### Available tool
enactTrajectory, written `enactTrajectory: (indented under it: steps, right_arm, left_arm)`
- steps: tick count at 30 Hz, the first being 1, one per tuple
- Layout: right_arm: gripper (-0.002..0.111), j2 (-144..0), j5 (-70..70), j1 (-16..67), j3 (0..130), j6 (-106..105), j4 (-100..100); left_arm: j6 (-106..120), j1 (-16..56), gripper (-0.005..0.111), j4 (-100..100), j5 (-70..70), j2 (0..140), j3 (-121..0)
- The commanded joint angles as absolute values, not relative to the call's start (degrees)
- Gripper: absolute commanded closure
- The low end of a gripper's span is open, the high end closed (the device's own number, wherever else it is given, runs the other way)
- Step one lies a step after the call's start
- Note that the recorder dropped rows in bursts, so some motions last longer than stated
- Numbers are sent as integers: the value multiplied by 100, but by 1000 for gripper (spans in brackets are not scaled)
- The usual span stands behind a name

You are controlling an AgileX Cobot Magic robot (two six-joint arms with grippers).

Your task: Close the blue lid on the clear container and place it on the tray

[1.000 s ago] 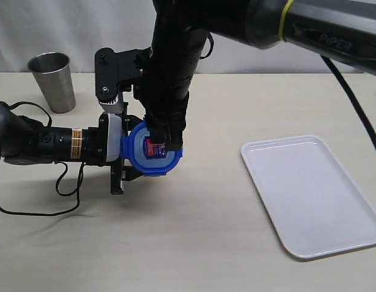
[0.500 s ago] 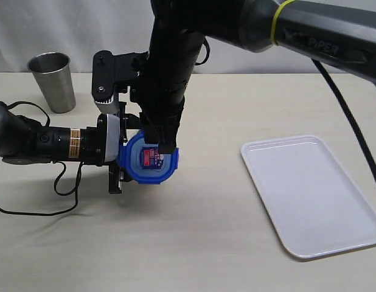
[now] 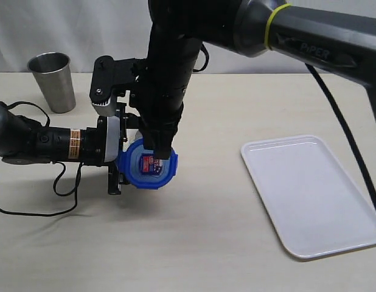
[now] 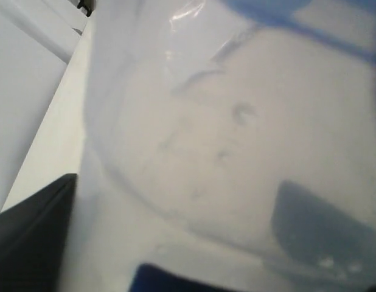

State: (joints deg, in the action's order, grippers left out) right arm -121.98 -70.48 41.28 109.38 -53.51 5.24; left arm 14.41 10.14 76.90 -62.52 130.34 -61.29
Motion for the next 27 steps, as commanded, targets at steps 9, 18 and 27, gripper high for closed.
enactTrajectory:
  steps: [9,18,27]
  right_arm:
    - [104,-12264,-6996,4102,10845,-4752,-110]
    - [91,-11569,-6243,3528,10868,-3692,342]
    - [72,-11368,-6234,3140,10868,-3504,1598]
  left_arm:
    - [437,1044,107,7416,-6759,12953,-6147]
    - [-1417,814,107,7143,-6444,12953,-6147]
    - [-1933,789,107,7544,-6353,12953,-6147]
